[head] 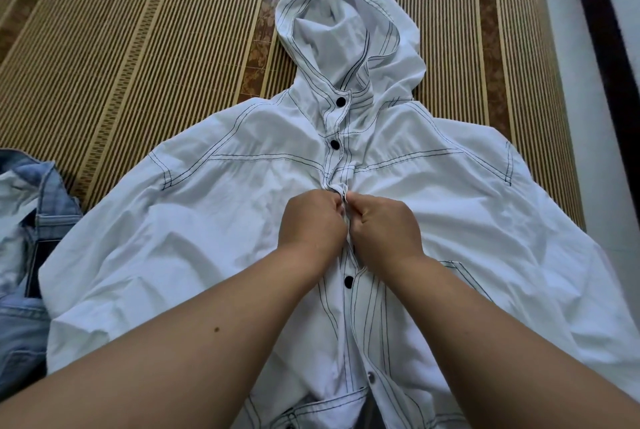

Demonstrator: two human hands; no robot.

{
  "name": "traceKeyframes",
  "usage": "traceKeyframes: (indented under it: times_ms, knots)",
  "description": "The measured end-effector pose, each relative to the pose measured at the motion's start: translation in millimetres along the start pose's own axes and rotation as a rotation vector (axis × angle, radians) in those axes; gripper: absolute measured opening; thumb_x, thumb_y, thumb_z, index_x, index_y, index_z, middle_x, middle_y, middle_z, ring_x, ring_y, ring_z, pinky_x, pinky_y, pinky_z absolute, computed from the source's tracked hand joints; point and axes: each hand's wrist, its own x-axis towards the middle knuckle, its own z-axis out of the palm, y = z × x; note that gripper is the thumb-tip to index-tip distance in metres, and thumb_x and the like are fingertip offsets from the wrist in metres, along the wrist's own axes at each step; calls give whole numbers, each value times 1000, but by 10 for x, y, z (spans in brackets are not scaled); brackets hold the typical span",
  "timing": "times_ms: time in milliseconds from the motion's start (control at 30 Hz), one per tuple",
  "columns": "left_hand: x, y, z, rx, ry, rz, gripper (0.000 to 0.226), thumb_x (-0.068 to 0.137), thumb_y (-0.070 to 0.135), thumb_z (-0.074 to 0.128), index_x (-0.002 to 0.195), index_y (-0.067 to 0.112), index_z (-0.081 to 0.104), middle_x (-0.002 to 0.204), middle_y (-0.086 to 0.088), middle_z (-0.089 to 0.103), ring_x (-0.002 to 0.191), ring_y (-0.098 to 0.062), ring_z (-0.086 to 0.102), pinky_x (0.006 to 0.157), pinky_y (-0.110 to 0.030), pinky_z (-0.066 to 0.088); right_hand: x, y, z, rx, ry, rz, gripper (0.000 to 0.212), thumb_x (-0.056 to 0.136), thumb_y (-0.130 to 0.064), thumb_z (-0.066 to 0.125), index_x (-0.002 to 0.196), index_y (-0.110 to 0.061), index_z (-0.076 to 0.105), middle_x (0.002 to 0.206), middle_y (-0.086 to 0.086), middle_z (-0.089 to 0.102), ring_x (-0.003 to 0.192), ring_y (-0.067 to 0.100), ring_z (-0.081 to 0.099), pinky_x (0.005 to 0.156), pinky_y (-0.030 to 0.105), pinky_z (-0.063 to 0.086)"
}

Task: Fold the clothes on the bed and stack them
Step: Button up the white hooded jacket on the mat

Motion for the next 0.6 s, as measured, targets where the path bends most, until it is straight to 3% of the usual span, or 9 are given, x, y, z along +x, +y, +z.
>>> traceKeyframes:
  times_ms: [133,267,333,400,500,600]
  knots:
    - [23,-2,13,4,-34,-19,16,87,12,54,80,9,68,75,-11,65,76,-29,59,63,-31,42,-3,27,45,-2,16,-11,15,88,-20,51,89,-17,66,83,12,68,81,35,57,58,32,27]
    - [22,-31,39,27,-86,-26,17,88,14,54,87,11,70,82,-11,68,82,-30,61,61,-27,38,-5,30,76,-17,-8,-14,16,88,-19,52,91,-18,67,86,10,69,86,34,59,59,32,28]
    - [10,-44,26,5,-88,-15,17,88,13,56,90,12,72,86,-11,70,87,-29,62,64,-28,39,0,39,51,5,-35,17,24,91,-20,53,107,-23,70,102,7,72,100,30,61,68,30,39]
    - [-1,-43,-18,-102,-13,-16,18,88,15,58,95,13,74,95,-9,72,96,-27,63,75,-26,41,-50,47,-39,193,3,126,29,93,-23,56,121,-23,67,117,2,69,113,21,60,88,25,43]
    - [-85,-29,-102,-296,139,-84,22,88,26,62,106,20,74,101,2,74,100,-13,64,73,-13,38,-267,63,-221,447,229,324,34,92,-25,60,126,-21,63,105,-3,72,99,13,64,88,22,43]
    - [-258,-71,-83,-355,150,-144,17,82,42,67,94,30,66,79,15,64,80,-4,61,59,-9,37,-562,99,-310,496,347,447,23,87,-24,65,110,-27,66,84,-11,66,79,7,64,76,26,49]
